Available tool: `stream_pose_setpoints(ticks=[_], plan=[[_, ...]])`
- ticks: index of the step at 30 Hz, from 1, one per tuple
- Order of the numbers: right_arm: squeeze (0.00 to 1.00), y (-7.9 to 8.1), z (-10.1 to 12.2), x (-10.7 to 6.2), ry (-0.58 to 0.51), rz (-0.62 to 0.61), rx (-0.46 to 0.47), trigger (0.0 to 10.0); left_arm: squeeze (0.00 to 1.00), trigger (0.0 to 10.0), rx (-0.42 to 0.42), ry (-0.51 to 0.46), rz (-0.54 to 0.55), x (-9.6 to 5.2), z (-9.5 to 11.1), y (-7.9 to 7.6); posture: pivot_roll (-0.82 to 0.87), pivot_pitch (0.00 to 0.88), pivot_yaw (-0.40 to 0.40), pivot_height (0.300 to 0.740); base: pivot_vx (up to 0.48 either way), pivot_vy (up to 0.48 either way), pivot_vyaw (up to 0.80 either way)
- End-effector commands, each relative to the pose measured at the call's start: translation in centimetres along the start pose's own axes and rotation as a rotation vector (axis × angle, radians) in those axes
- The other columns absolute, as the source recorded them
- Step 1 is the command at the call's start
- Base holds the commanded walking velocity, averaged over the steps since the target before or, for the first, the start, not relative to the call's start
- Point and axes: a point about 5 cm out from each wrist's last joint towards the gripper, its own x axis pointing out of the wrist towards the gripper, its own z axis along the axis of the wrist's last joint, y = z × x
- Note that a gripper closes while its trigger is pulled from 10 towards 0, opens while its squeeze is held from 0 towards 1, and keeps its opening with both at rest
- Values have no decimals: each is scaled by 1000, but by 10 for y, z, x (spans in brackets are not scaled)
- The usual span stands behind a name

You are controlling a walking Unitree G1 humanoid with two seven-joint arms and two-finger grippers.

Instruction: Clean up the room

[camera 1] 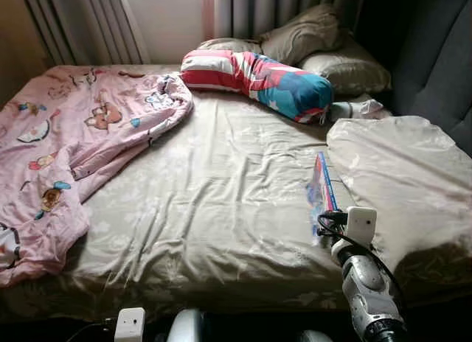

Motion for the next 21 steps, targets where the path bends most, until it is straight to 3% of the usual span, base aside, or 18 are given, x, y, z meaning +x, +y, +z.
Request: stream_pose_setpoints(ticks=[1, 5, 21], plan=[[0, 2, 17, 5, -77, 8, 4, 10000, 0, 10000, 7, 13, 3, -1, -3, 3, -23, 0, 11, 628, 0, 0, 0], [0, 2, 16, 5, -75, 7, 3, 10000, 0, 10000, 9, 15, 3, -1, -2, 4, -23, 0, 11, 628, 0, 0, 0], [0, 2, 16, 5, -71, 6, 1, 10000, 0, 10000, 15, 21, 5, -3, -6, 10, -20, 0, 12, 628, 272, 0, 0]])
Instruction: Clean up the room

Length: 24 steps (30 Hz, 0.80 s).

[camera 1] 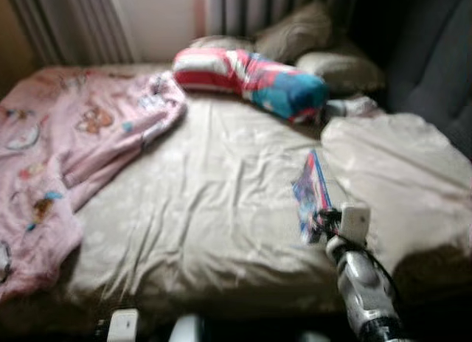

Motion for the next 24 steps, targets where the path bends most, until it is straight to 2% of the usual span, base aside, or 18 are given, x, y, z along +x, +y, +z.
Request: stream_pose_setpoints(ticks=[1, 12, 16, 24], plan=[[0, -6, 12, 3, -60, -20, 1, 10000, 0, 10000, 6, 13, -12, 0, -4, -4, -20, 0, 12, 628, 307, 0, 0], [0, -5, 12, 3, -57, -5, -6, 10000, 0, 10000, 7, 30, -6, -4, -11, 3, -21, 0, 15, 628, 311, 0, 0], [0, 2, 12, 3, -56, 70, -39, 10000, 0, 10000, 9, 32, -3, -4, -11, 3, -20, 0, 13, 628, 278, 0, 0], [0, 12, 9, 1, -40, 162, -84, 10000, 0, 10000, 19, 29, -9, -1, -7, -4, -21, 1, 14, 628, 0, 0, 0]])
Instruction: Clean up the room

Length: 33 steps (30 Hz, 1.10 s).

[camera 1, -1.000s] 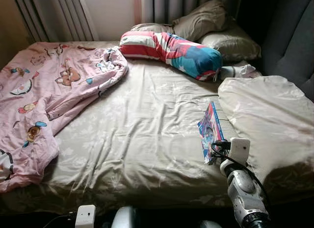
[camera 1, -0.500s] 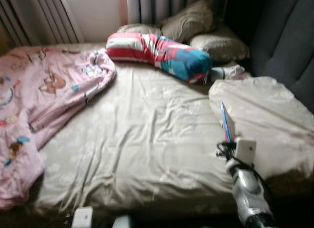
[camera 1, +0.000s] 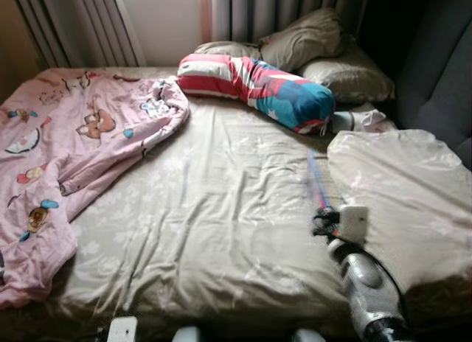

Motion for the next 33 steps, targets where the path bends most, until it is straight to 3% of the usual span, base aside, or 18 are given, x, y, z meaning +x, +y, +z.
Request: stream_pose_setpoints(ticks=[1, 8, 15, 21, 27, 33], plan=[[0, -4, 11, 3, -47, 5, -23, 10000, 0, 10000, 20, 7, -6, 1, 0, -3, -21, 1, 14, 628, 0, 0, 0], [0, -22, 6, 1, -7, -151, 25, 10000, 0, 10000, 24, 5, -11, 1, 0, -4, -21, 1, 17, 628, 0, 0, 0], [0, -34, 1, -2, 25, -229, 57, 10000, 0, 10000, 25, 0, -14, 1, 2, -4, -20, 0, 17, 628, 0, 0, 0], [0, -33, 1, -1, 25, -226, 65, 10000, 0, 10000, 26, -4, -15, 1, 3, -3, -26, 0, 18, 628, 0, 0, 0], [0, -18, 6, 3, -11, -114, 20, 10000, 0, 10000, 27, -2, -12, 0, 0, 2, -25, 0, 19, 628, 0, 0, 0], [0, -15, 5, 4, -8, -101, 11, 10000, 0, 10000, 27, 2, -12, 0, -1, 1, -22, 0, 17, 628, 40, 0, 0]])
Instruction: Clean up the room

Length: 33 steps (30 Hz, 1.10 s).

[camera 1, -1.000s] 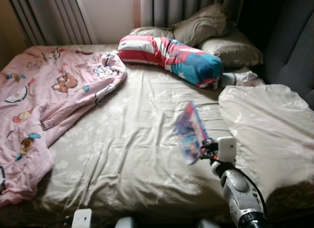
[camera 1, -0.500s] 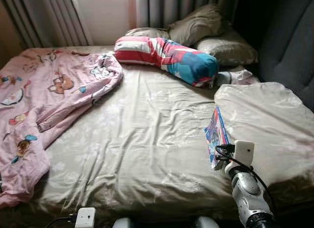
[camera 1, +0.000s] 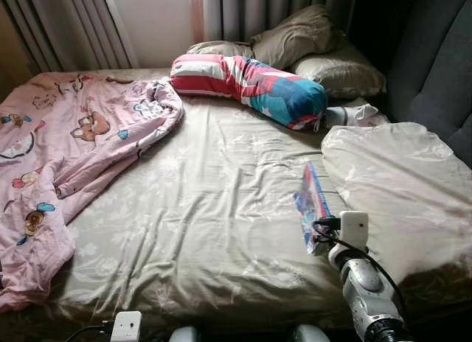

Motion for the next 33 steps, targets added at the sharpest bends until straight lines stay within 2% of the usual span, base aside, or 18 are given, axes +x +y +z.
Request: stream_pose_setpoints(ticks=[1, 21, 33], plan=[[0, 4, 18, 6, -79, 14, -13, 10000, 0, 10000, -2, 12, 9, -2, -5, 4, -22, 0, 17, 628, 240, 0, 0], [0, 4, 17, 5, -80, 25, -3, 10000, 0, 10000, 14, 15, 7, 0, -3, -1, -24, 0, 18, 628, 267, 0, 0], [0, 8, 12, 6, -57, 41, 45, 10000, 0, 10000, 44, 25, -3, -3, -9, 4, -36, 44, 42, 628, 0, 0, 0]])
